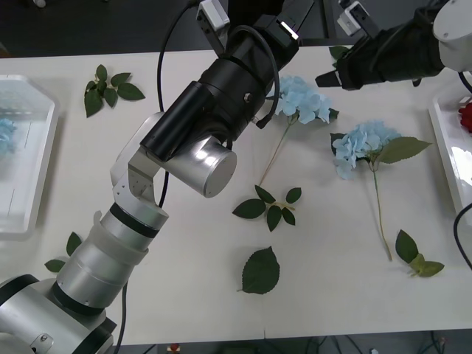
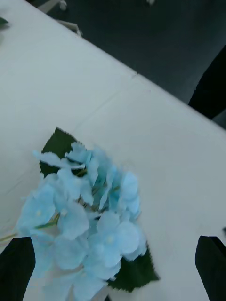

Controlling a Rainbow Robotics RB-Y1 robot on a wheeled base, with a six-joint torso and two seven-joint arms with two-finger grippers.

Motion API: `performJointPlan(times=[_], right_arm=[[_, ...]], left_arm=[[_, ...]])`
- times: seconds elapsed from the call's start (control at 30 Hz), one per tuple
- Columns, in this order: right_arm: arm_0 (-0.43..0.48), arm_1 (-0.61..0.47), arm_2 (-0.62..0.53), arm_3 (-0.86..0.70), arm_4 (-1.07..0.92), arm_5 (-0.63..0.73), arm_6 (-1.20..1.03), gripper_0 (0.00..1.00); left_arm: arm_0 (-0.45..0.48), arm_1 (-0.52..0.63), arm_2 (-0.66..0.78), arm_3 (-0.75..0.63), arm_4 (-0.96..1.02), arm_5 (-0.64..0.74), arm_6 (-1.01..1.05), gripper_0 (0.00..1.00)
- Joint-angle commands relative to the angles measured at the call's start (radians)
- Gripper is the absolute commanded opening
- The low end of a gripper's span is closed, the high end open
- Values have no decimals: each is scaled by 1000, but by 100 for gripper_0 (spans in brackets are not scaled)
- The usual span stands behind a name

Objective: Place the red flowers into the right box and the blue flowers into the left box. If a person shows an open palm, hand one flower to the person first, then continue sorting.

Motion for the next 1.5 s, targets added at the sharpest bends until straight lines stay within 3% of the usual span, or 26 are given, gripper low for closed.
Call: performJointPlan(times=[0.03,0.17,0.53,0.9,0.93,1.07,1.13,1.33,1.5], right_arm=[[-16,-76,46,-47,-11,43,-114,99],[45,-151,93,-136,-9,82,-275,99],[248,-338,92,-403,144,170,-588,99],[396,-384,93,-484,342,225,-725,99],[407,-384,93,-488,356,225,-726,99],[452,-384,93,-521,383,204,-737,99],[467,-378,93,-536,383,201,-751,99],[476,-311,93,-548,429,208,-858,99],[475,-245,93,-550,506,196,-973,99]], left_arm=[[9,-27,24,-28,8,-16,-32,100],[9,-27,24,-28,8,-16,-32,100],[9,-27,24,-28,8,-16,-32,100],[9,-27,24,-28,8,-16,-32,100],[78,-16,9,18,9,-2,-31,100],[84,27,4,0,14,21,-31,100],[82,55,10,-66,23,93,-19,100],[79,147,145,-426,137,642,-6,100],[124,233,237,-584,299,868,-131,100]])
